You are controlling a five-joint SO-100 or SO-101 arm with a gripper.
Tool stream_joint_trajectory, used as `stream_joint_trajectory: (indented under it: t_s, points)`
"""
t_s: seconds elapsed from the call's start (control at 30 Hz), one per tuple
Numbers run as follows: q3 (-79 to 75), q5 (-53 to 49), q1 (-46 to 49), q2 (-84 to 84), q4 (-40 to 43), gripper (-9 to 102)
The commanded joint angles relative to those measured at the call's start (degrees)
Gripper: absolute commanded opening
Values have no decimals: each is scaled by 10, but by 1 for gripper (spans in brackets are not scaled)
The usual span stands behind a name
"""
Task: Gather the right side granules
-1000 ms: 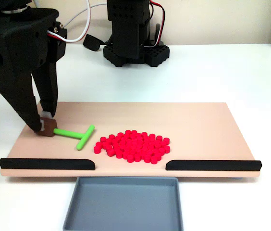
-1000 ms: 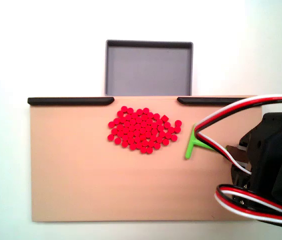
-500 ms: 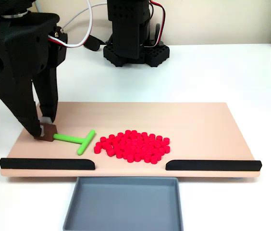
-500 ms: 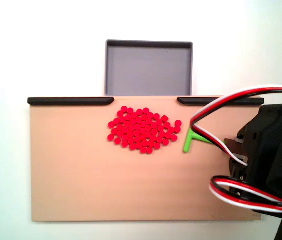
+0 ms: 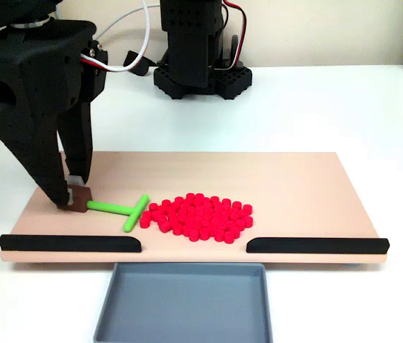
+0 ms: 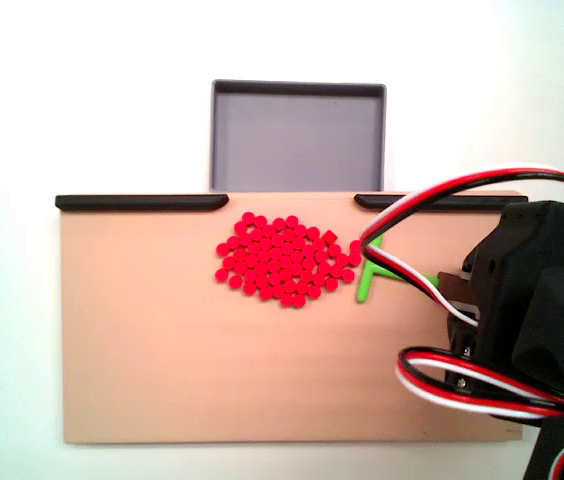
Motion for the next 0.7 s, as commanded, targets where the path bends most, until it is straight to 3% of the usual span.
stream_joint_trajectory:
  t_s: [0.0,0.67]
  points:
    - [-16,-287,-7,3,-1,0]
    - [-15,-281,-21,4,0,0]
